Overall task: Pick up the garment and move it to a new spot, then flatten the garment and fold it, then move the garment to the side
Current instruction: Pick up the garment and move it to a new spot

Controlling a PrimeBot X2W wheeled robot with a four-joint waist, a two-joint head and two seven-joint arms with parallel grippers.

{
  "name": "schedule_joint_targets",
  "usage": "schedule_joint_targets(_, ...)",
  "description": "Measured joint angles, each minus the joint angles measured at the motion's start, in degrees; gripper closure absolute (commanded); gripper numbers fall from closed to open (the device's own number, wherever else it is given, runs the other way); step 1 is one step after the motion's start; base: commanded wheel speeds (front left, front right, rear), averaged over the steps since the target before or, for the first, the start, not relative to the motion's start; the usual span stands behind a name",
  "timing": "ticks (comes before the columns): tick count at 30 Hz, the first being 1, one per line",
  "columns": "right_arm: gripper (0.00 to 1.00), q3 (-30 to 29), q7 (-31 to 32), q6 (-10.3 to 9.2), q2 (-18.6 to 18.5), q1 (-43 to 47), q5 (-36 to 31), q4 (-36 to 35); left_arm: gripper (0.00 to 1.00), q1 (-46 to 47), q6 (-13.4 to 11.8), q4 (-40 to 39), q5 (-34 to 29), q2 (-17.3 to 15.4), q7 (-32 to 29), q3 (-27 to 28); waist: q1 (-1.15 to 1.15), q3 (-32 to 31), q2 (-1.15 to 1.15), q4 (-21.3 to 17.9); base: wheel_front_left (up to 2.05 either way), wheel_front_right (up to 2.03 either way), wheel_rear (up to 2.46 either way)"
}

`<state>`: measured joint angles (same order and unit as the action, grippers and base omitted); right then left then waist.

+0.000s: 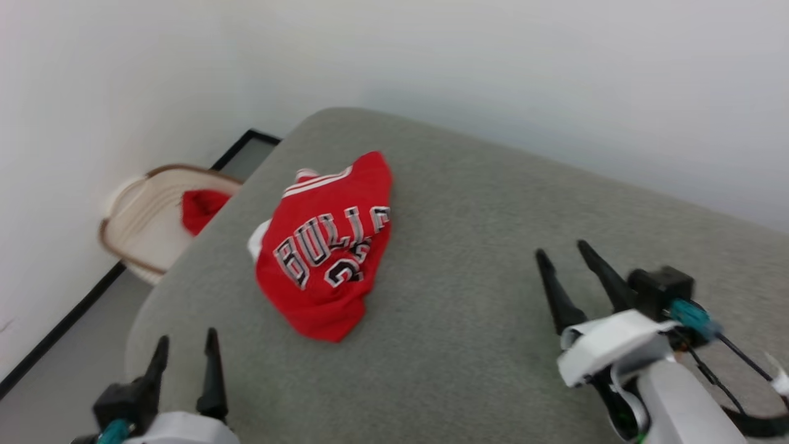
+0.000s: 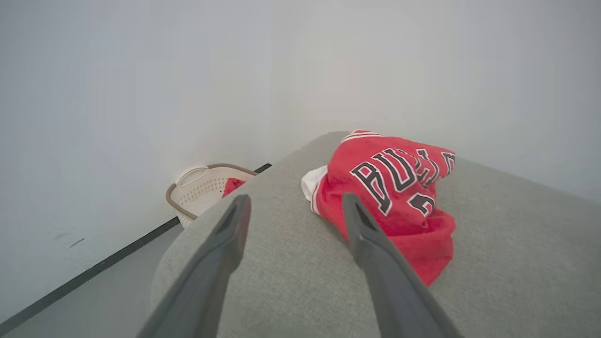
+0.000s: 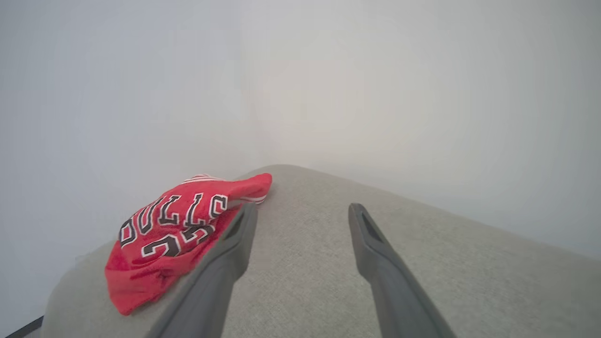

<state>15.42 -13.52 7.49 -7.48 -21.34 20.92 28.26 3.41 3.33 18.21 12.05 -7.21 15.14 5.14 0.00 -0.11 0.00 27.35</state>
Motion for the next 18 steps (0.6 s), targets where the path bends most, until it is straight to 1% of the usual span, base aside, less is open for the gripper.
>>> schedule_joint_targets(3,0.0,3.9,0.2,0.0,-0.1,-2.6,1.4,1.6,0.0,-2.0,-1.2,-2.7,0.9,1.1,0.0,1.9,0.0,1.3,0.0,1.9,-0.11,-0.11,-0.11)
schedule_joint_targets(6,0.0,6.8,-0.1,0.0,-0.7,-4.3,3.3,3.3,0.0,-3.8,-1.8,-4.6,1.1,2.0,0.0,2.8,0.0,2.7,0.0,3.1,-0.3,-0.3,-0.3)
schedule_joint_targets(12,0.0,9.3,-1.1,0.0,-2.5,-5.2,6.7,4.9,0.0,-6.2,-2.8,-7.2,1.0,3.3,0.0,2.5,0.0,4.0,0.0,4.2,-0.12,-0.12,-0.12)
schedule_joint_targets(15,0.0,9.7,-1.2,0.0,-2.9,-5.4,7.5,5.0,0.0,-6.2,-2.7,-7.4,1.0,3.4,0.0,1.9,0.0,4.2,0.0,4.1,0.0,0.0,0.0)
schedule_joint_targets(18,0.0,8.7,-1.4,0.0,-3.4,-5.3,7.9,5.0,0.0,-4.4,-1.2,-5.4,0.3,3.0,0.0,-0.1,0.0,4.3,0.0,3.7,0.0,0.0,0.0)
